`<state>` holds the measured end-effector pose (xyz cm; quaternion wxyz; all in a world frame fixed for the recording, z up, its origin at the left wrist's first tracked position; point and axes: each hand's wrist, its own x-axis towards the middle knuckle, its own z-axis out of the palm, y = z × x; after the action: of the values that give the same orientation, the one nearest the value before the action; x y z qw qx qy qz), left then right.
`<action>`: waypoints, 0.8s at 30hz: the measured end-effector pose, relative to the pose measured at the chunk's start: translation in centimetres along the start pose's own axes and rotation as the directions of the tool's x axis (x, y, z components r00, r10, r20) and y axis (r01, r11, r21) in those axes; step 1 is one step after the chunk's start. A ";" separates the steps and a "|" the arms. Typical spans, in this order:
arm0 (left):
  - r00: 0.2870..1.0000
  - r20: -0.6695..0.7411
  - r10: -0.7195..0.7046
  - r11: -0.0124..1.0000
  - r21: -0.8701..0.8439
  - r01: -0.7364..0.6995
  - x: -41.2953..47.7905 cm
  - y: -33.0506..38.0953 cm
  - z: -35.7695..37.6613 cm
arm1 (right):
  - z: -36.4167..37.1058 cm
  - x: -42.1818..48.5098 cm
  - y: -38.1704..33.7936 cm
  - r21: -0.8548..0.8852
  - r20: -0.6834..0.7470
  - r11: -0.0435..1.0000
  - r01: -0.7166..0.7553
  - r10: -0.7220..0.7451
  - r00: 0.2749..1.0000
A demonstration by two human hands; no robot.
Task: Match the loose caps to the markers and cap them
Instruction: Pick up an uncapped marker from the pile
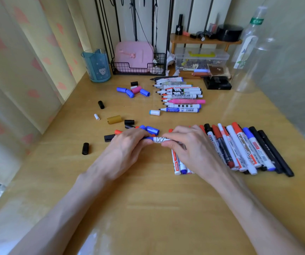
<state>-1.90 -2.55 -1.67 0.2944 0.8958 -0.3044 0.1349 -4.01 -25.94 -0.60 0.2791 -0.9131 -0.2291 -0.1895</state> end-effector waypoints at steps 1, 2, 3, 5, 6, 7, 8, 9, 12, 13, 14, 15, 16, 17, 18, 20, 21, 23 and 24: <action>1.000 -0.009 -0.001 1.000 -0.008 0.001 0.1 0.1 -0.1 | 0.1 0.0 0.1 -0.003 -0.020 1.000 0.017 -0.017 1.000; 1.000 -0.016 -0.004 1.000 -0.020 0.003 0.3 0.2 -0.1 | 0.2 0.1 0.2 -0.012 -0.044 0.999 0.037 -0.037 0.998; 1.000 -0.017 -0.009 0.999 -0.031 0.008 0.4 0.3 -0.2 | 0.2 0.1 0.1 -0.031 -0.068 0.998 0.059 -0.061 0.996; 1.000 -0.003 -0.024 0.998 -0.051 0.024 0.4 0.2 -0.2 | 0.2 0.2 0.0 -0.088 -0.101 0.989 0.118 -0.127 0.987; 1.000 0.002 -0.031 0.997 -0.066 0.032 0.3 0.1 -0.2 | 0.2 0.2 -0.1 -0.121 -0.112 0.981 0.150 -0.164 0.980; 0.999 0.006 -0.038 0.996 -0.086 0.038 0.3 0.2 -0.2 | 0.1 0.3 -0.1 -0.150 -0.123 0.973 0.176 -0.195 0.973; 0.999 0.014 -0.044 0.993 -0.107 0.045 0.2 0.3 -0.4 | 0.0 0.4 -0.1 -0.173 -0.135 0.965 0.196 -0.220 0.966; 0.999 0.023 -0.048 0.990 -0.129 0.051 0.2 0.5 -0.5 | -0.1 0.5 -0.2 -0.197 -0.146 0.957 0.214 -0.245 0.959; 0.997 0.049 -0.054 0.985 -0.160 0.062 0.3 1.1 -0.8 | -0.4 0.7 -0.3 -0.261 -0.172 0.932 0.253 -0.303 0.937; 0.997 0.058 -0.056 0.984 -0.164 0.064 0.3 1.1 -0.8 | -0.5 0.7 -0.4 -0.276 -0.177 0.925 0.259 -0.314 0.933; 0.996 0.066 -0.058 0.984 -0.164 0.068 0.3 1.1 -0.7 | -0.6 0.7 -0.4 -0.286 -0.182 0.921 0.263 -0.322 0.929; 0.995 0.078 -0.064 0.984 -0.163 0.076 0.2 1.0 -0.7 | -0.6 0.8 -0.3 -0.290 -0.184 0.920 0.263 -0.323 0.928; 0.994 0.089 -0.068 0.984 -0.159 0.082 0.2 0.9 -0.7 | -0.6 0.8 -0.2 -0.287 -0.178 0.922 0.261 -0.319 0.931; 0.993 0.100 -0.070 0.984 -0.156 0.085 0.1 0.8 -0.6 | -0.6 0.7 -0.1 -0.276 -0.159 0.926 0.259 -0.310 0.937; 0.992 0.110 -0.060 0.986 -0.149 0.076 0.0 0.7 -0.5 | -0.5 0.6 0.0 -0.261 -0.130 0.931 0.254 -0.295 0.947; 0.991 0.132 0.010 0.992 -0.127 0.007 -0.2 0.7 -0.2 | -0.3 0.4 0.1 -0.248 -0.070 0.937 0.245 -0.269 0.960; 0.988 0.148 0.049 0.993 -0.116 -0.032 -0.2 0.7 0.1 | -0.2 0.3 0.1 -0.249 -0.054 0.938 0.242 -0.263 0.963; 0.987 0.141 0.074 0.994 -0.096 -0.061 -0.1 0.9 0.3 | -0.1 0.3 0.0 -0.246 -0.050 0.940 0.237 -0.257 0.965; 0.990 0.115 0.077 0.995 -0.079 -0.068 0.0 0.9 0.4 | -0.1 0.3 0.0 -0.242 -0.058 0.942 0.232 -0.253 0.966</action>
<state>-2.43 -3.37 -1.58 0.3040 0.8789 -0.3585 0.0809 -3.78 -25.88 -0.37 0.1545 -0.8949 -0.3035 -0.2883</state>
